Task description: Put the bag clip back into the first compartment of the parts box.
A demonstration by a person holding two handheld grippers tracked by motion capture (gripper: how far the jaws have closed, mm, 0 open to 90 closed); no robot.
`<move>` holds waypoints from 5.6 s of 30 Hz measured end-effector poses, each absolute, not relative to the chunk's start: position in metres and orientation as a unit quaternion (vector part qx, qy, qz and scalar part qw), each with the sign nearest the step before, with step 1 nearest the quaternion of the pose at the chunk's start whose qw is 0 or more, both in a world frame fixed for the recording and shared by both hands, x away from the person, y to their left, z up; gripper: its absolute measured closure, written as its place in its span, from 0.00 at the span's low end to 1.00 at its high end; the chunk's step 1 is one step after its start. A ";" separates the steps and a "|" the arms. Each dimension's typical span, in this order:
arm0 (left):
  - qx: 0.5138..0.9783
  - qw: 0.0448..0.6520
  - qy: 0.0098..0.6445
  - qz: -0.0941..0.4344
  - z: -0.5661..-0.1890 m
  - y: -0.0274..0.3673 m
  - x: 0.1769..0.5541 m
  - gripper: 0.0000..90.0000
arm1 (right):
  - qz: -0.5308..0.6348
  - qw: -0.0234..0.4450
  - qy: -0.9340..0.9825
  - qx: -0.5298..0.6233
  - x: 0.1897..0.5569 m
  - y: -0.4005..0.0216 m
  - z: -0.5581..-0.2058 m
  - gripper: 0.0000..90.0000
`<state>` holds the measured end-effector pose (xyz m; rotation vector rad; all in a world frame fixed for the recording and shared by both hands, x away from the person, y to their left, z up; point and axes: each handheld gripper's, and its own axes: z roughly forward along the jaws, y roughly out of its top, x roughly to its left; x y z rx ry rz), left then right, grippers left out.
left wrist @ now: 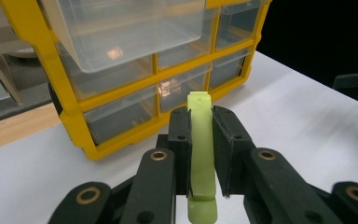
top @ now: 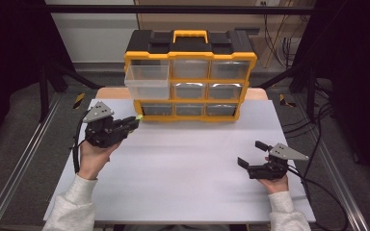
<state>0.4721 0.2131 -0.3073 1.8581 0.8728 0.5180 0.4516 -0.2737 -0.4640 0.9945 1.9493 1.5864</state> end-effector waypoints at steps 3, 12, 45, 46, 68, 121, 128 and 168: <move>0.765 0.491 0.357 0.216 -0.302 0.212 0.473 0.86 | 0.572 0.217 0.704 0.360 0.452 -0.274 -0.464 0.00; 0.766 0.490 0.352 0.222 -0.288 0.210 0.477 0.86 | 0.573 0.217 0.704 0.360 0.452 -0.274 -0.464 0.00; 0.765 0.497 0.326 0.249 -0.222 0.191 0.490 0.86 | 0.573 0.214 0.704 0.361 0.451 -0.274 -0.464 0.00; 0.764 0.499 0.325 0.249 -0.219 0.190 0.490 0.86 | 0.572 0.217 0.705 0.359 0.452 -0.274 -0.464 0.00; 0.761 0.488 0.339 0.261 -0.197 0.180 0.514 0.86 | 0.574 0.214 0.704 0.360 0.451 -0.274 -0.464 0.00; 0.759 0.447 0.389 0.270 -0.217 0.171 0.578 0.86 | 0.575 0.214 0.704 0.359 0.451 -0.274 -0.464 0.00; 0.760 0.443 0.390 0.271 -0.220 0.171 0.579 0.86 | 0.575 0.211 0.704 0.359 0.451 -0.274 -0.464 0.00; 0.738 0.489 0.373 0.276 -0.217 0.184 0.561 0.59 | 0.576 0.211 0.703 0.360 0.451 -0.274 -0.463 0.00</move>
